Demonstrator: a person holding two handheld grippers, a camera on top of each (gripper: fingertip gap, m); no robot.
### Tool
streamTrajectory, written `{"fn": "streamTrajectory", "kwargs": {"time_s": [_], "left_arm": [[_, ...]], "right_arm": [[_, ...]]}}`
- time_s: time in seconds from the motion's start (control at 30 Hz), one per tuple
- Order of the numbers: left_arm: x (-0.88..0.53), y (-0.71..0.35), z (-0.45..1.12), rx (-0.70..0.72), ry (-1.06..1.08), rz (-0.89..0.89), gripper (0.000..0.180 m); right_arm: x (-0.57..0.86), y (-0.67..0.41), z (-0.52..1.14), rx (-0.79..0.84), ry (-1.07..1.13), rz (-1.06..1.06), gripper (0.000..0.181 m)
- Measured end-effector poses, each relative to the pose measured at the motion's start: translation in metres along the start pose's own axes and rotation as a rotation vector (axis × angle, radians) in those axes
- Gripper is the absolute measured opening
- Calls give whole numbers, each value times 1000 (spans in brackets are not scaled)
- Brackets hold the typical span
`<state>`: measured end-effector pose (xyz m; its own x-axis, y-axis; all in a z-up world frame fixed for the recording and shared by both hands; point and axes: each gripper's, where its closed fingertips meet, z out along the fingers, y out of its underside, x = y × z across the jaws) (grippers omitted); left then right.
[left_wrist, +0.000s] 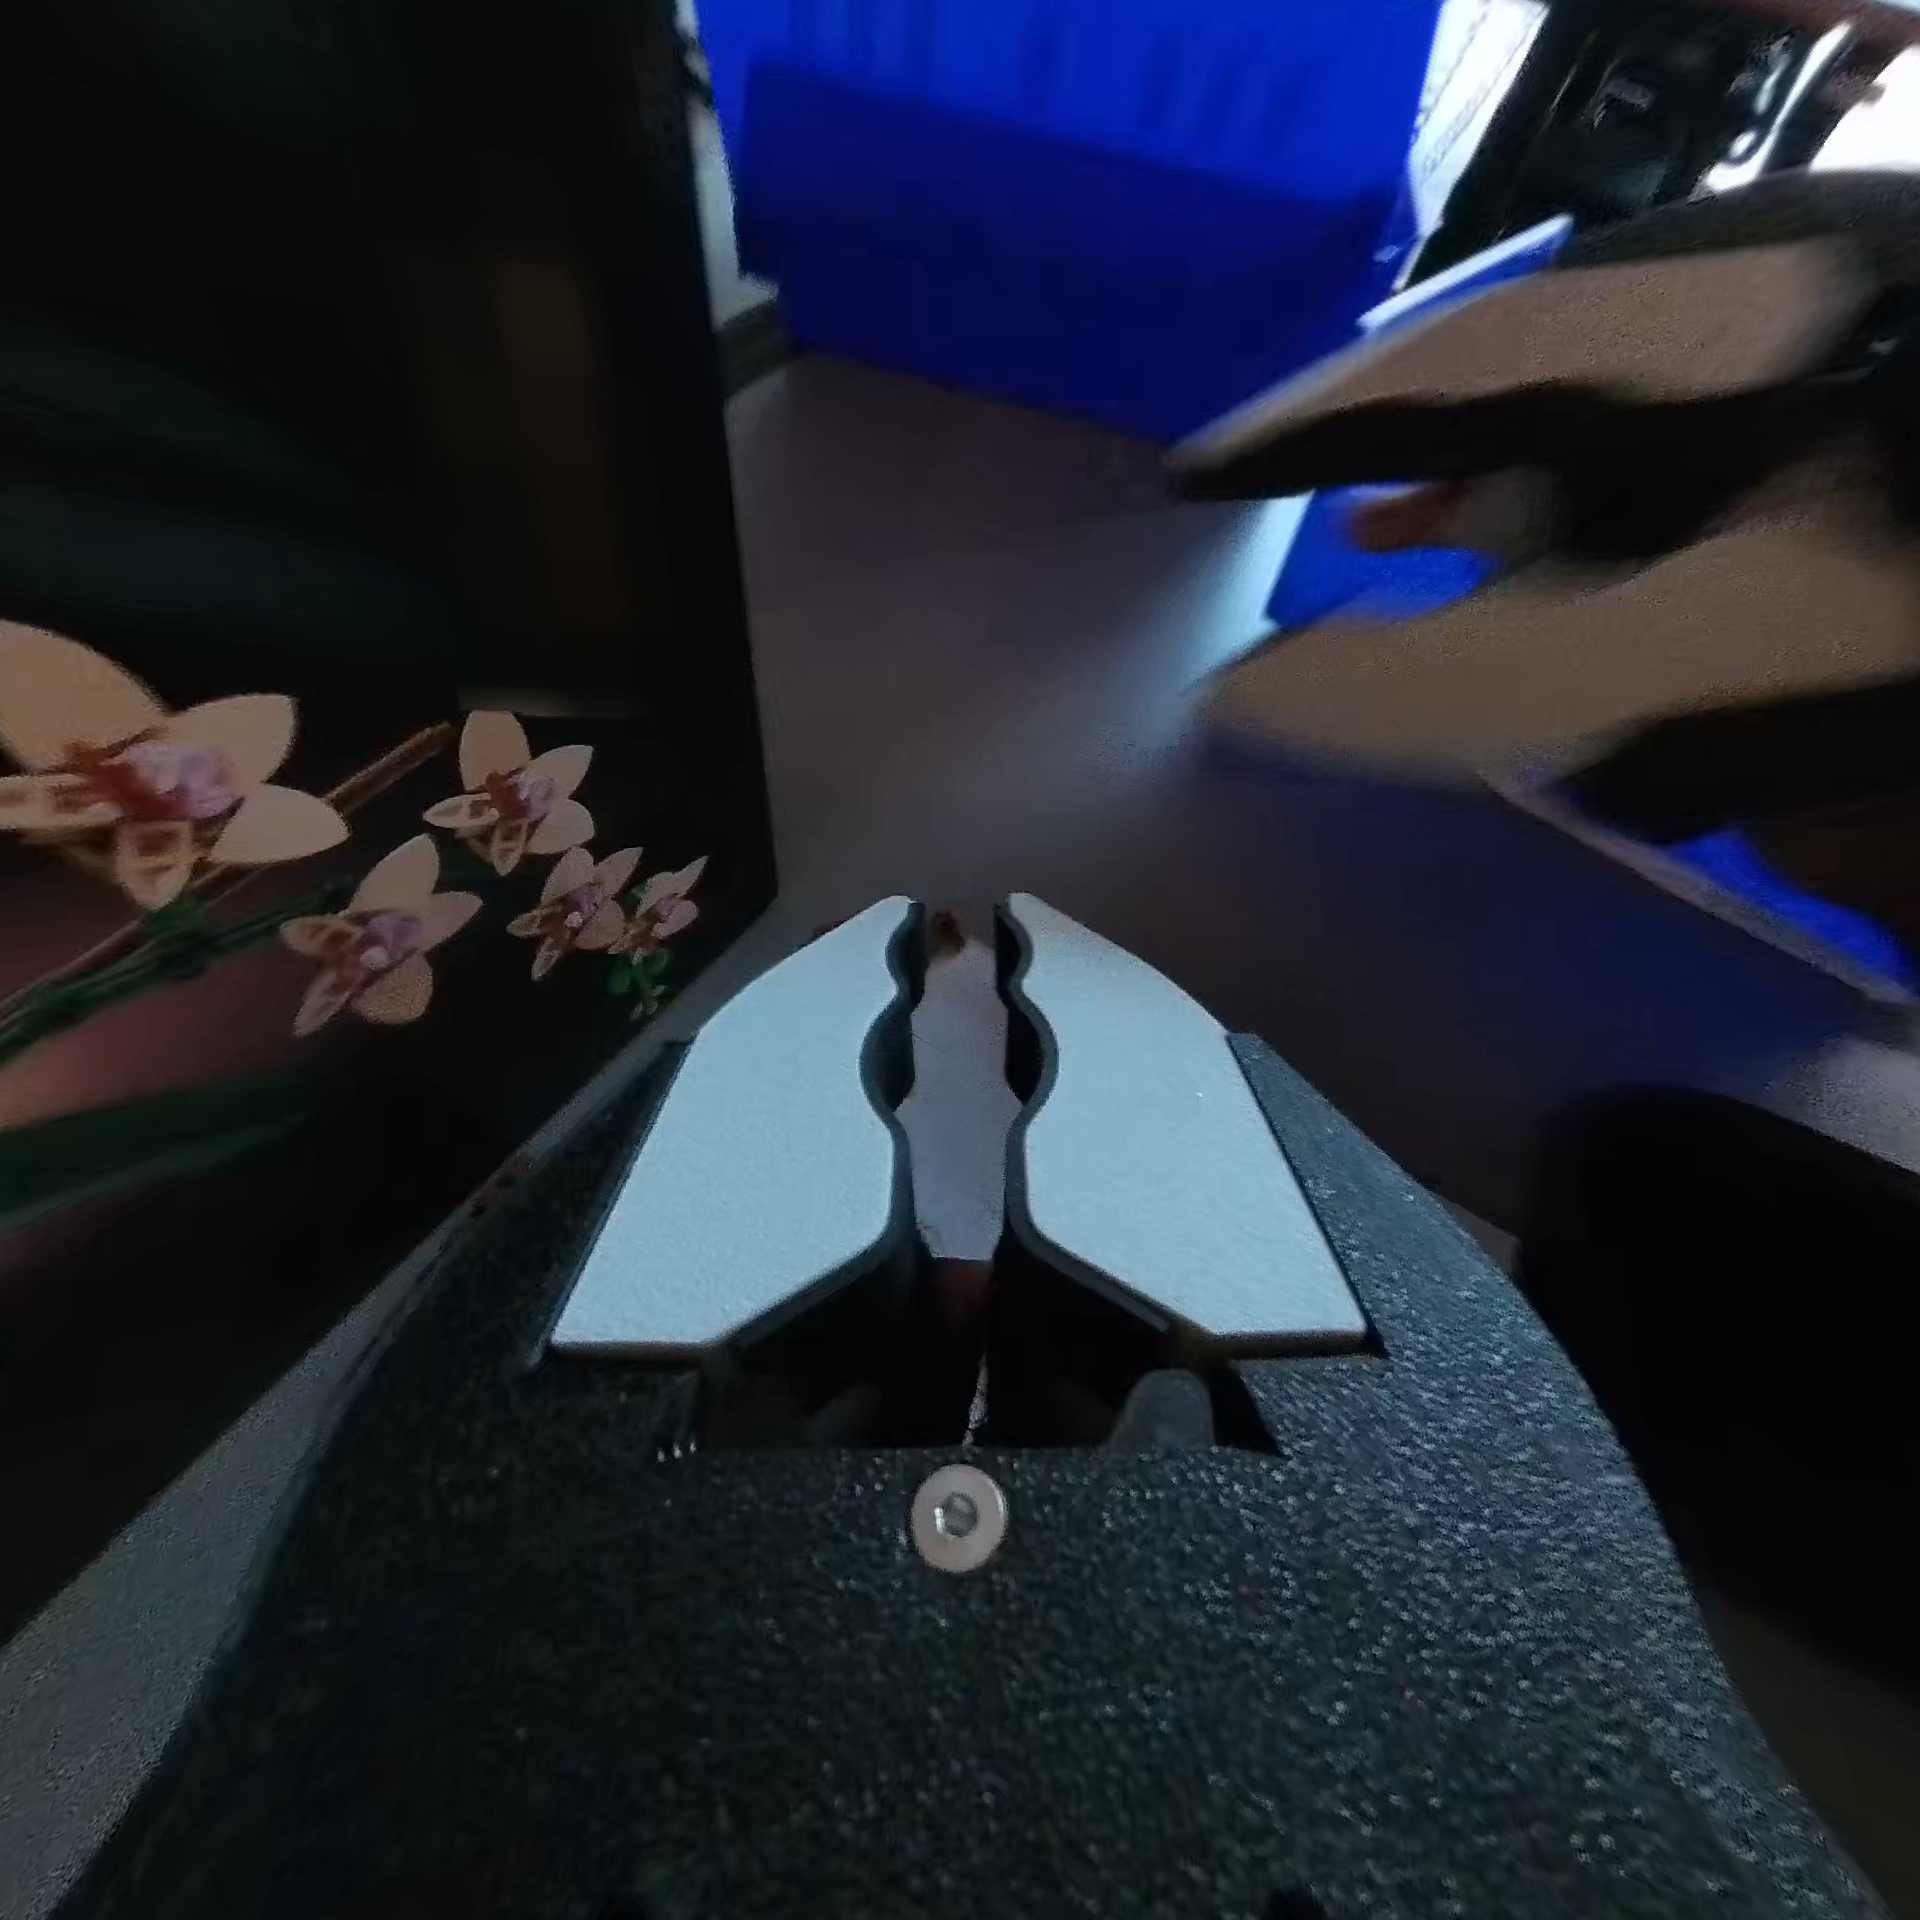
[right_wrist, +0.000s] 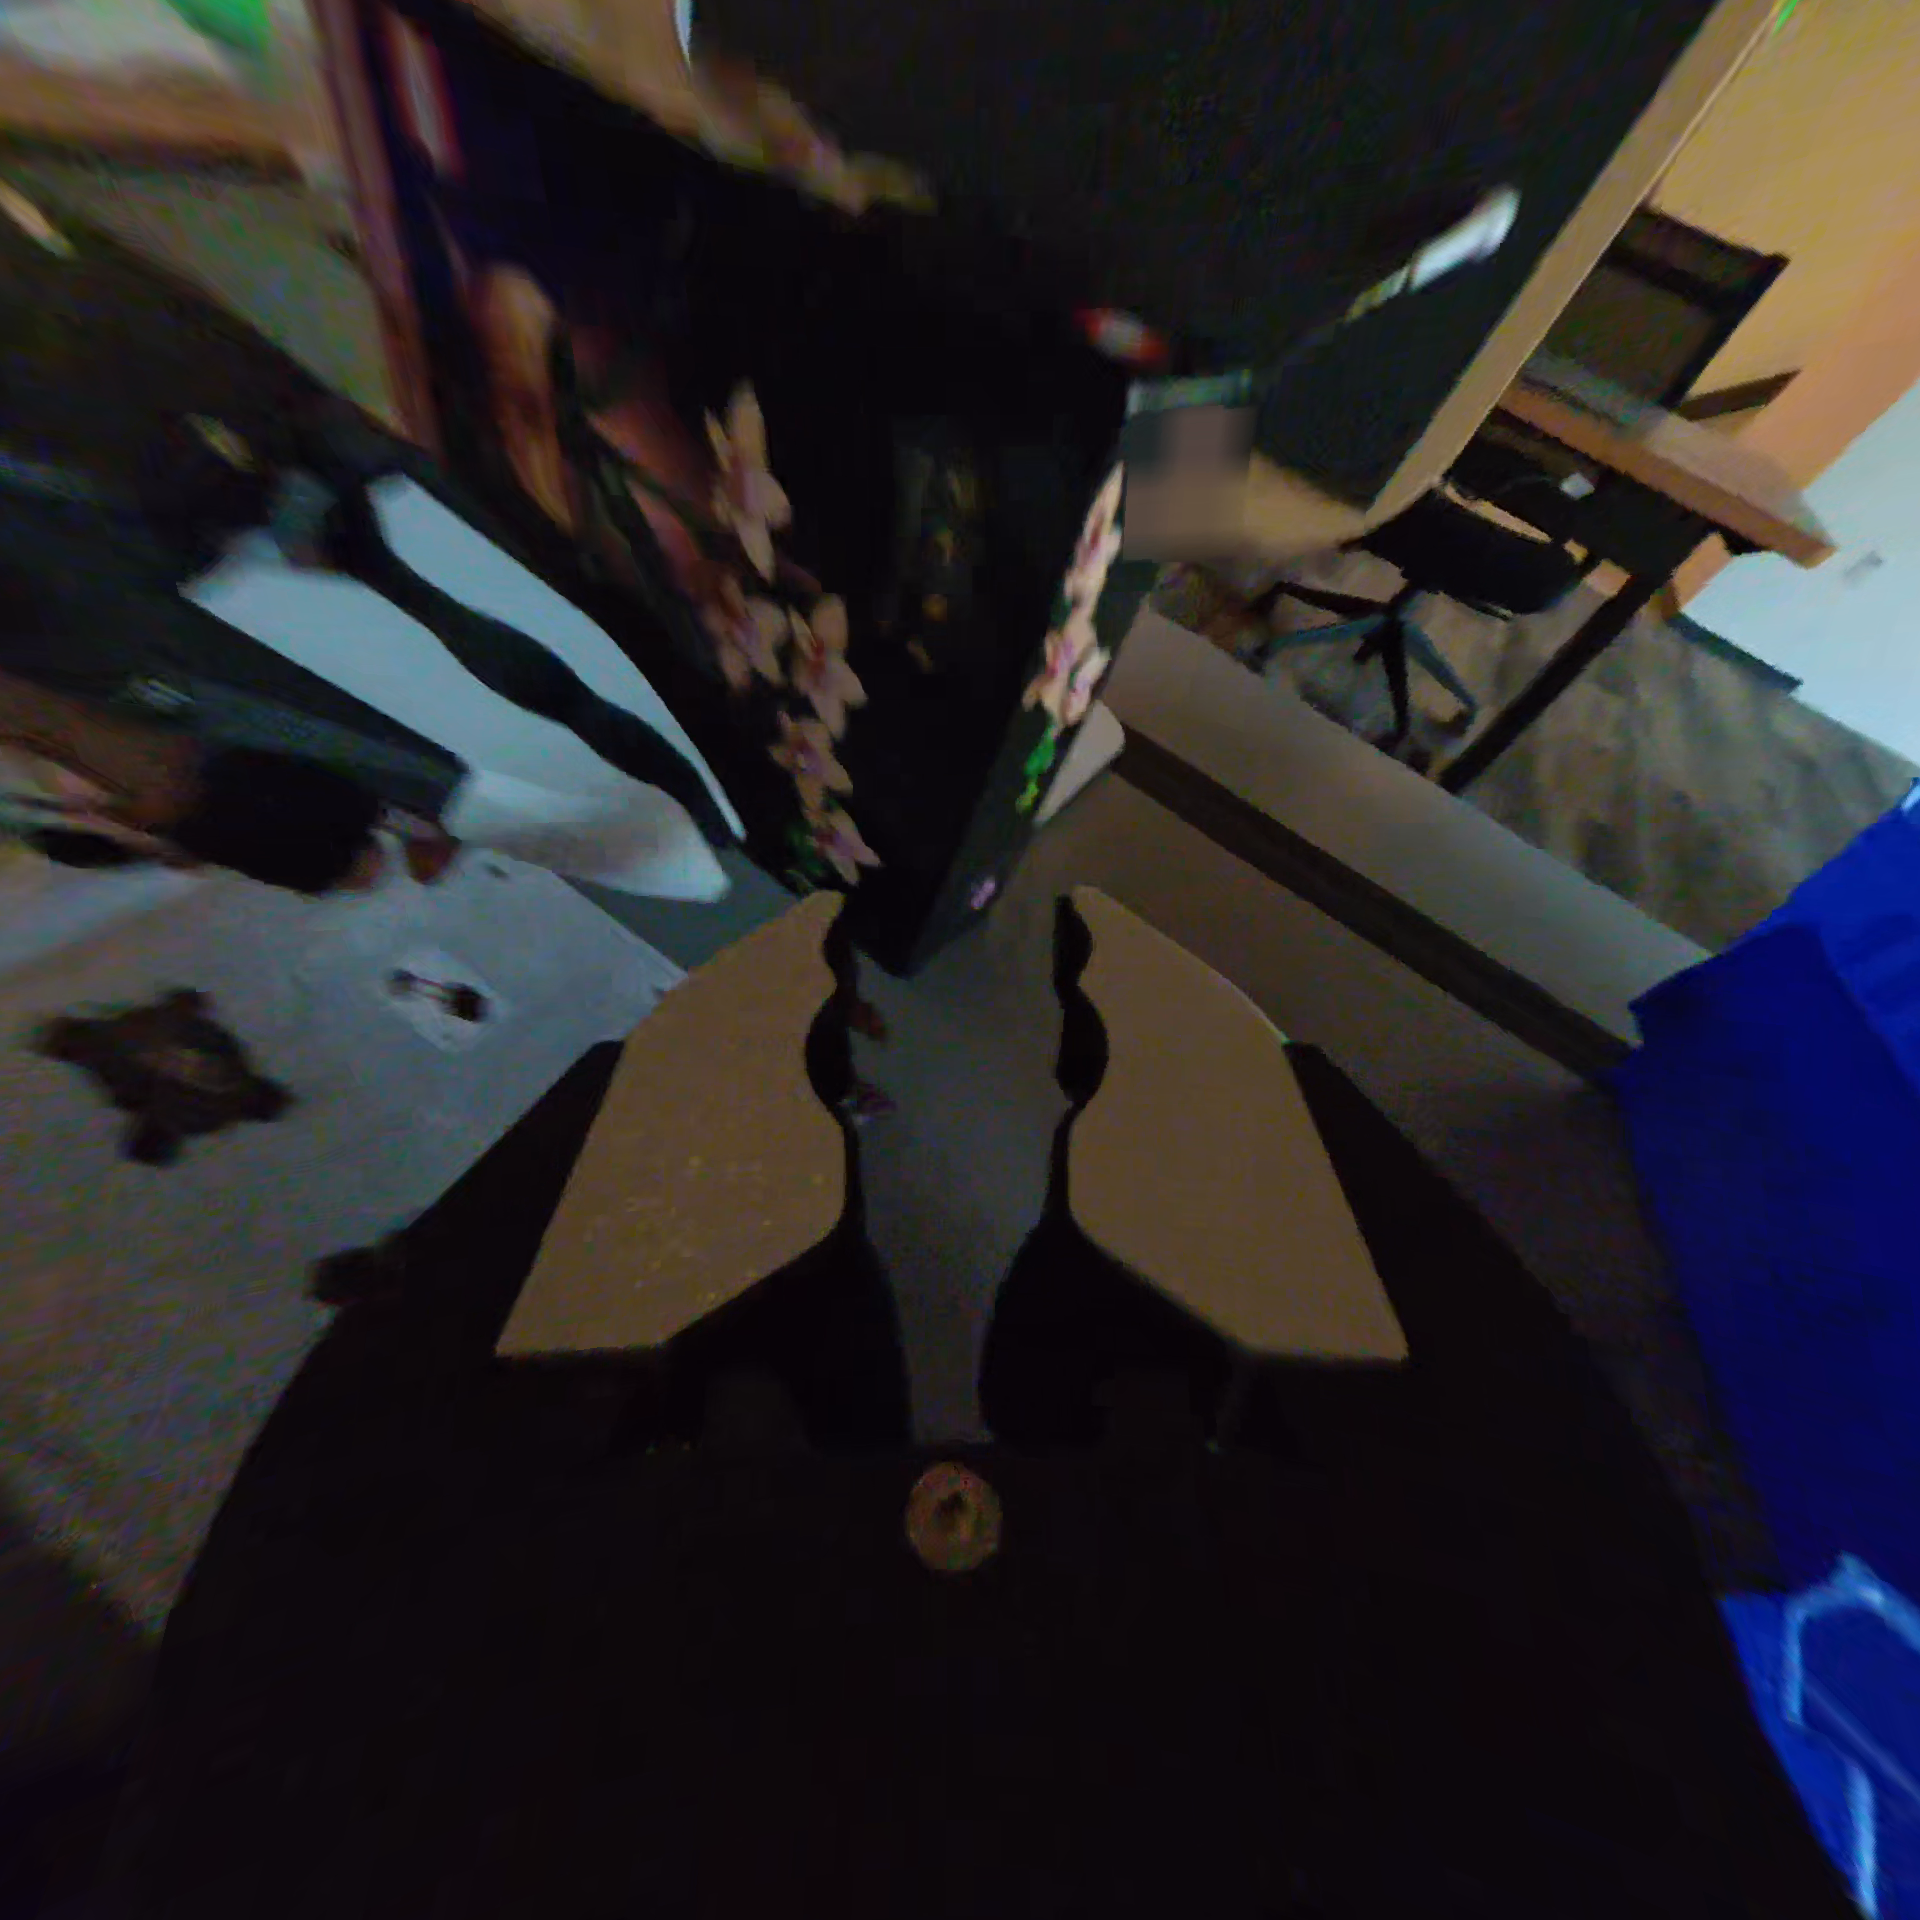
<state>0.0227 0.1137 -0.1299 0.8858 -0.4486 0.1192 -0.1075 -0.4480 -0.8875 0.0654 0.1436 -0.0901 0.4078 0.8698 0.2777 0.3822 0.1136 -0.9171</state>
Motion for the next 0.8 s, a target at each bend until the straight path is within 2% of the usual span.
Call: {"fn": "streamTrajectory", "kwargs": {"time_s": [0.03, 0.1, 0.17, 0.27, 0.43, 0.53, 0.67, 0.8], "left_arm": [[3, -1, -4, 13, -2, 17, 11], [9, -2, -16, 26, -4, 71, 7], [16, -3, -28, 44, -12, 105, 1], [27, -1, -45, 54, 2, 128, 1], [40, 5, -72, 36, 4, 163, 2], [44, 6, -83, 25, -34, 169, 2], [49, 7, -84, 2, -59, 150, 2], [50, 8, -80, -17, -90, 134, 4]], "right_arm": [[-6, -14, -16, 61, -20, 40, 23], [-15, -39, -53, 151, -62, 129, 17], [-16, -53, -93, 171, -66, 160, 18], [3, -58, -161, 158, 35, 91, 18], [75, 1, -270, -132, 263, 38, 20], [103, 57, -318, -343, 334, 135, 24], [102, 121, -343, -506, 324, 297, 28], [93, 160, -340, -573, 286, 404, 30]]}}
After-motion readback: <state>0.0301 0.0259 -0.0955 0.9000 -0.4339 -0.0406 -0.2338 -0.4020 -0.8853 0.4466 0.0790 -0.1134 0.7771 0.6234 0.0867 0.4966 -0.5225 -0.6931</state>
